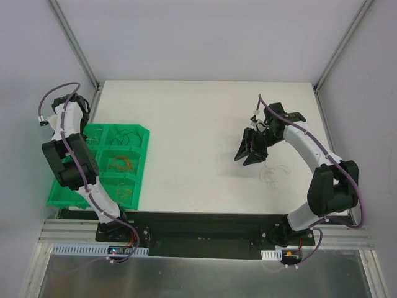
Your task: Untangle the cables
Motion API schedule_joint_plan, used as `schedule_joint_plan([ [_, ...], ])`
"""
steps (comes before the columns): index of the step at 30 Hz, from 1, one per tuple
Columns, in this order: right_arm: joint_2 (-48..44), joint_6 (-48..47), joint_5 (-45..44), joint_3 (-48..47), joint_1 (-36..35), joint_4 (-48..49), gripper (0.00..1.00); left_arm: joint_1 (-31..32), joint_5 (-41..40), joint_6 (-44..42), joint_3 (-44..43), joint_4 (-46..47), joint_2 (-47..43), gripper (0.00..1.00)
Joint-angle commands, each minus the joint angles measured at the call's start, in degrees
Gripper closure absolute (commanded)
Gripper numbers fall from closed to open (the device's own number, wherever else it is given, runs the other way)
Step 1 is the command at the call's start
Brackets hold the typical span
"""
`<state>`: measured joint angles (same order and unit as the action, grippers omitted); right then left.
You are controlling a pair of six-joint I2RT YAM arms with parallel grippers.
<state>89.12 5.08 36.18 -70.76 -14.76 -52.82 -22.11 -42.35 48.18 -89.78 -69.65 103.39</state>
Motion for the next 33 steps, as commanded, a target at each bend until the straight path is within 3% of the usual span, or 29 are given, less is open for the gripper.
schedule_joint_plan([
  [1, -0.2, 0.1, -0.5, -1.8, -0.4, -1.8, 0.48, 0.0, 5.3, -0.6, -3.4, 2.1, 5.0, 1.00],
  [8, 0.0, -0.1, -0.4, -1.6, -0.4, -1.9, 0.48, 0.0, 11.5, -1.0, -5.9, 4.3, 10.8, 1.00],
  [17, 0.4, -0.3, -0.1, -1.7, -0.7, -1.9, 0.48, -0.4, 26.9, 2.4, 2.5, 12.0, 5.2, 1.00],
  [25, 0.4, -0.7, 0.0, -1.8, -0.7, -1.9, 0.49, -1.4, 26.4, 0.8, 5.3, 13.6, 2.0, 0.99],
  [30, 0.7, -0.8, 0.4, -1.8, -0.6, -1.8, 0.49, -1.4, 24.4, 0.7, 6.5, 13.3, -4.3, 0.63],
  [31, 0.8, -0.8, 0.4, -1.8, -0.7, -1.8, 0.49, -1.4, 24.1, 0.5, 6.7, 13.2, -5.8, 0.50],
  [33, 1.0, -0.8, 0.6, -1.9, -0.8, -1.8, 0.49, -1.4, 23.4, 0.1, 7.1, 13.1, -8.2, 0.35],
])
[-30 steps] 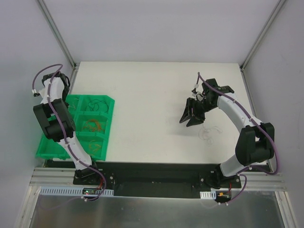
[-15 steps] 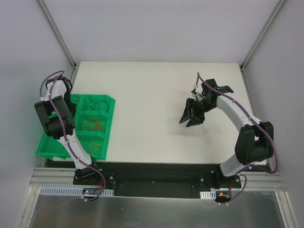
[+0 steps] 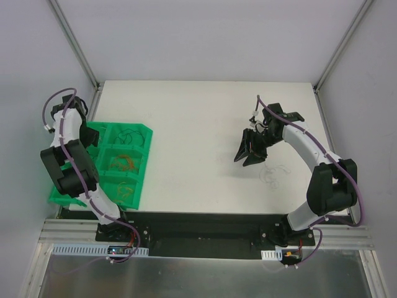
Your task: Untangle the cables
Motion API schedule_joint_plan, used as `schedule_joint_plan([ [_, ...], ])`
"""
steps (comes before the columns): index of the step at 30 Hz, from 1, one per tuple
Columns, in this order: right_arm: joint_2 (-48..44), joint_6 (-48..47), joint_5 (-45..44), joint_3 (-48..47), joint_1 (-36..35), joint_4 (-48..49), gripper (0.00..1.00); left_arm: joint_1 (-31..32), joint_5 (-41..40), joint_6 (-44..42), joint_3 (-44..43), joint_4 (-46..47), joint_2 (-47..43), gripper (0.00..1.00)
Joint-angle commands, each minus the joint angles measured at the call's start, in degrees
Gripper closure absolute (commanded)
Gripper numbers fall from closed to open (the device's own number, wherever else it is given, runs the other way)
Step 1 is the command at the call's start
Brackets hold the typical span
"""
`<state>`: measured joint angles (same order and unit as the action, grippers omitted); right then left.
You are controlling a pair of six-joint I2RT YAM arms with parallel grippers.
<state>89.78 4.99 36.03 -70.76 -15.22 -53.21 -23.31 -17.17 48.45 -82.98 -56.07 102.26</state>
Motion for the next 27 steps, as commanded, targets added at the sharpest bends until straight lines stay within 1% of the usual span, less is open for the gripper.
schedule_joint_plan([
  [1, 0.4, -0.7, 0.7, -2.0, -0.4, -1.4, 0.49, -0.2, -2.0, -0.6, 0.4, -0.5, -8.3, 0.31],
  [4, 0.7, -0.7, 0.8, -2.0, -0.6, -1.3, 0.49, -0.2, -0.9, -1.2, 1.2, -1.1, -11.5, 0.21],
  [7, 0.7, -0.6, 0.8, -2.1, -0.6, -1.2, 0.50, 0.4, 2.8, -1.8, 2.4, -1.0, -14.8, 0.14],
  [10, 0.7, -0.2, 0.4, -2.4, -0.7, -1.0, 0.49, 4.1, 6.3, -2.6, 3.0, -1.0, -17.5, 0.11],
  [12, 0.9, -0.1, -0.8, -2.9, -0.7, -0.9, 0.49, 10.1, 6.7, -3.7, 2.9, -0.7, -19.0, 0.10],
  [13, 0.9, -0.1, -1.7, -3.1, -0.7, -0.9, 0.49, 14.4, 6.7, -4.4, 2.7, -0.3, -19.4, 0.10],
  [14, 0.8, -0.2, -3.7, -3.3, -0.6, -1.0, 0.48, 20.4, 7.1, -5.2, 2.2, 0.4, -19.6, 0.10],
  [17, -0.3, 0.3, -12.7, -3.5, 0.5, -1.6, 0.46, 33.8, 10.6, -7.1, 0.9, 2.5, -18.1, 0.09],
  [19, -1.1, 1.4, -17.2, -3.0, 2.9, -1.7, 0.44, 42.9, 14.2, -9.8, -0.9, 4.5, -16.0, 0.10],
  [21, -2.1, 2.4, -20.1, -1.8, 6.4, -1.7, 0.39, 50.0, 17.1, -13.8, -3.4, 5.8, -13.2, 0.11],
  [22, -2.6, 2.6, -21.8, -1.1, 8.3, -1.6, 0.38, 52.6, 20.8, -16.9, -4.6, 6.4, -11.9, 0.11],
  [24, -2.9, 2.6, -23.9, 0.6, 12.0, -1.6, 0.35, 56.8, 24.9, -21.4, -7.2, 6.7, -9.7, 0.12],
  [27, -1.5, 1.2, -26.5, 2.7, 17.2, -1.8, 0.33, 58.9, 31.0, -25.8, -8.4, 7.1, -8.6, 0.12],
])
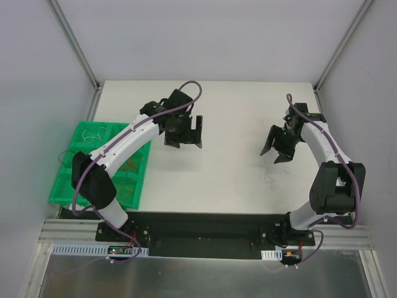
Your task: Untangle the cables
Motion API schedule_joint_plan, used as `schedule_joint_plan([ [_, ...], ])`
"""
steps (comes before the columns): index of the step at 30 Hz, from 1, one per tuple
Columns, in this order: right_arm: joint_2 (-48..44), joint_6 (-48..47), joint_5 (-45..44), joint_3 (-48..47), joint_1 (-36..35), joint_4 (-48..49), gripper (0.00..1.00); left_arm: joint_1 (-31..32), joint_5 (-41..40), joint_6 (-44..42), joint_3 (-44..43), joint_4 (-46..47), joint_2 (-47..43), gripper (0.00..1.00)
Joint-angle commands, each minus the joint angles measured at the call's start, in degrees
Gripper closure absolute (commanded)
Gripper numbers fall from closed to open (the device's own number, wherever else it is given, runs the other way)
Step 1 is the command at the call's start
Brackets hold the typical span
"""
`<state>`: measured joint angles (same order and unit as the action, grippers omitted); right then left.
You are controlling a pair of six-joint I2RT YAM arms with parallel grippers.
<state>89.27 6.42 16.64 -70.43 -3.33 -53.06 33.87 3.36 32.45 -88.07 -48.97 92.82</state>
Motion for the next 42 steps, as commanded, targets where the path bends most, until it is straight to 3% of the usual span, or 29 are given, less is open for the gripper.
schedule_joint_plan([
  [1, -0.2, -1.0, -7.4, 3.1, 6.7, -1.9, 0.33, 1.8, 12.0, -10.8, -3.2, 0.5, 0.6, 0.12],
  [5, 3.2, -2.4, -3.4, 5.8, 7.6, -0.5, 0.37, 1.8, 14.0, -13.7, -1.9, 1.1, -1.4, 0.12],
  [10, 2.6, 3.0, -0.1, 12.3, 3.6, 5.4, 0.43, 1.8, 12.6, -16.6, 1.0, 1.0, -2.7, 0.12],
  [17, 6.6, 7.6, 3.0, 9.5, -12.0, 10.5, 0.64, 1.8, 12.5, -17.6, 1.9, 0.5, -2.0, 0.14],
  [22, 6.8, 10.2, 5.6, 4.1, -26.3, 12.6, 0.66, 1.7, 10.6, -16.3, 1.5, 0.7, -1.1, 0.15],
  [25, 6.6, 9.1, 9.3, 1.2, -30.5, 12.5, 0.65, 1.6, 9.8, -16.9, 0.2, 0.4, -0.4, 0.15],
  [29, 0.8, 10.9, 2.9, 3.1, -27.6, 10.5, 0.53, 1.5, 11.9, -16.9, 0.1, 0.2, -0.4, 0.15],
  [35, -8.8, 12.8, -6.3, 10.9, -9.7, 2.4, 0.31, 1.5, 14.7, -14.6, 2.2, 1.3, -0.6, 0.15],
  [40, -8.9, 6.1, -11.6, 14.4, -3.4, -0.8, 0.29, 1.5, 16.7, -15.0, 1.0, 1.7, -1.2, 0.14],
  [42, -7.9, 4.3, -11.3, 16.3, -3.4, 0.8, 0.34, 1.5, 17.3, -14.1, 1.8, 1.7, -1.6, 0.14],
])
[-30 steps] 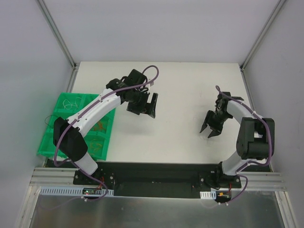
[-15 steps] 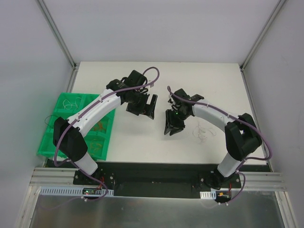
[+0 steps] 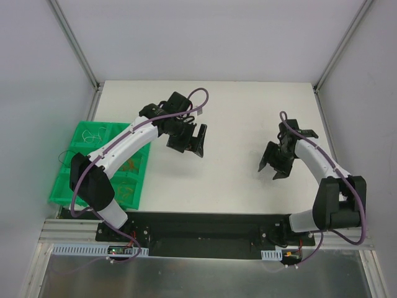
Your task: Untangle the cables
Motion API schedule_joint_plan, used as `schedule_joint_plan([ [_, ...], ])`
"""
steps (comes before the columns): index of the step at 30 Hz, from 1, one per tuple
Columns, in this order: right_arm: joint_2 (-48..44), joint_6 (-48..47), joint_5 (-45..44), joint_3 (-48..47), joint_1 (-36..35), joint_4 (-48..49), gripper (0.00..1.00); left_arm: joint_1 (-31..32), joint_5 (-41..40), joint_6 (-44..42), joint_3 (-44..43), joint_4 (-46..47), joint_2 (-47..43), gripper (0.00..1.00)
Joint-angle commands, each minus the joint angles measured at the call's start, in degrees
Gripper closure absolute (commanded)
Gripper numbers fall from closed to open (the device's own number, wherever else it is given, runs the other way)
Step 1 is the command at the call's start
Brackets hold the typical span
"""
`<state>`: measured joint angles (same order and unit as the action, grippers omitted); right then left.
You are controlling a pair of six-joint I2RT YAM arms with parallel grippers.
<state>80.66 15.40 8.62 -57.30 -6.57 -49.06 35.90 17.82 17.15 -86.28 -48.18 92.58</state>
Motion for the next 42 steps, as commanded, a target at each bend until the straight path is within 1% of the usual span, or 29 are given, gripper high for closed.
schedule_joint_plan([
  [1, 1.4, -5.0, -2.8, 3.7, -0.5, -2.5, 0.37, -0.6, 2.9, 1.7, 0.7, 0.9, -1.6, 0.14],
  [3, 3.1, -5.6, -1.2, 4.0, -1.4, -0.1, 0.45, -0.6, 3.4, 2.5, 1.9, 1.3, -2.1, 0.14],
  [4, 4.1, -5.6, -0.5, 3.8, -2.7, 0.8, 0.51, -0.6, 3.7, 2.8, 2.2, 1.5, -2.2, 0.15],
  [6, 7.4, -4.5, 1.4, 2.2, -5.5, 0.9, 0.67, -0.6, 4.4, 3.3, 1.4, 1.3, -2.1, 0.16],
  [7, 8.5, -3.9, 2.9, 1.2, -7.3, 1.8, 0.74, -0.6, 5.0, 3.6, 1.0, 1.4, -2.6, 0.16],
  [9, 10.7, -2.8, 2.8, -1.0, -13.3, 3.2, 0.87, -0.5, 5.3, 3.9, 0.9, 2.0, -2.4, 0.16],
  [10, 12.0, -2.7, 3.0, -3.7, -16.1, 3.1, 0.92, -0.5, 5.3, 3.7, 0.7, 2.0, -2.2, 0.17],
  [11, 13.2, -2.4, 3.6, -5.0, -19.2, 2.7, 0.96, -0.6, 5.0, 3.8, 0.7, 1.7, -2.2, 0.17],
  [13, 15.0, -1.7, 6.6, -8.7, -25.1, 3.0, 0.99, -0.5, 3.5, 4.5, 1.6, 1.7, -3.4, 0.19],
  [15, 16.4, -1.2, 11.4, -10.7, -29.9, 5.4, 0.99, -0.5, 1.9, 4.6, 2.4, 2.0, -4.3, 0.26],
  [17, 16.7, -0.9, 15.8, -11.3, -33.6, 7.2, 0.99, -0.6, 1.2, 4.0, 2.9, 2.0, -4.5, 0.27],
  [18, 16.5, -0.3, 16.9, -10.9, -34.4, 8.4, 0.96, -0.6, 1.0, 3.7, 3.2, 2.0, -4.6, 0.28],
  [19, 15.9, 0.4, 17.6, -9.9, -34.7, 9.3, 0.90, -0.6, 0.6, 3.4, 3.7, 1.9, -4.5, 0.28],
  [21, 14.1, 1.6, 17.7, -7.8, -34.5, 10.6, 0.75, -0.7, -0.2, 3.2, 4.3, 1.9, -4.2, 0.27],
  [22, 13.4, 1.8, 17.1, -7.0, -34.0, 10.6, 0.69, -0.7, -0.4, 3.2, 4.6, 2.0, -4.0, 0.27],
  [27, 11.6, 1.8, 16.2, -4.5, -31.0, 9.9, 0.55, -0.8, 0.8, 2.3, 5.5, 1.8, -2.2, 0.27],
  [29, 11.5, 1.8, 16.3, -3.7, -30.2, 10.0, 0.52, -0.8, 2.0, 1.6, 6.1, 2.0, -1.3, 0.30],
  [31, 12.0, 2.0, 17.1, -3.6, -30.2, 11.2, 0.50, -0.8, 1.6, 1.4, 7.5, 2.4, -0.3, 0.35],
  [34, 15.6, 5.1, 20.7, -4.0, -30.2, 14.6, 0.49, -1.0, -0.1, 1.3, 10.2, 3.4, 2.1, 0.39],
  [35, 17.1, 6.2, 21.7, -5.0, -30.1, 14.7, 0.49, -1.2, -0.2, 1.5, 10.6, 3.4, 3.0, 0.39],
  [37, 20.3, 9.0, 23.0, -6.9, -30.1, 15.3, 0.49, -2.1, -0.1, 2.4, 11.2, 3.4, 4.8, 0.36],
  [39, 21.9, 11.3, 23.3, -8.2, -30.2, 16.5, 0.49, -3.3, -0.5, 3.2, 11.2, 3.4, 6.6, 0.24],
  [40, 22.3, 11.2, 22.5, -9.1, -30.2, 16.5, 0.49, -3.7, -1.0, 3.3, 11.1, 3.4, 7.3, 0.22],
  [42, 23.0, 9.7, 20.7, -9.8, -30.1, 16.9, 0.48, -4.4, -1.4, 3.2, 10.4, 3.7, 9.5, 0.20],
])
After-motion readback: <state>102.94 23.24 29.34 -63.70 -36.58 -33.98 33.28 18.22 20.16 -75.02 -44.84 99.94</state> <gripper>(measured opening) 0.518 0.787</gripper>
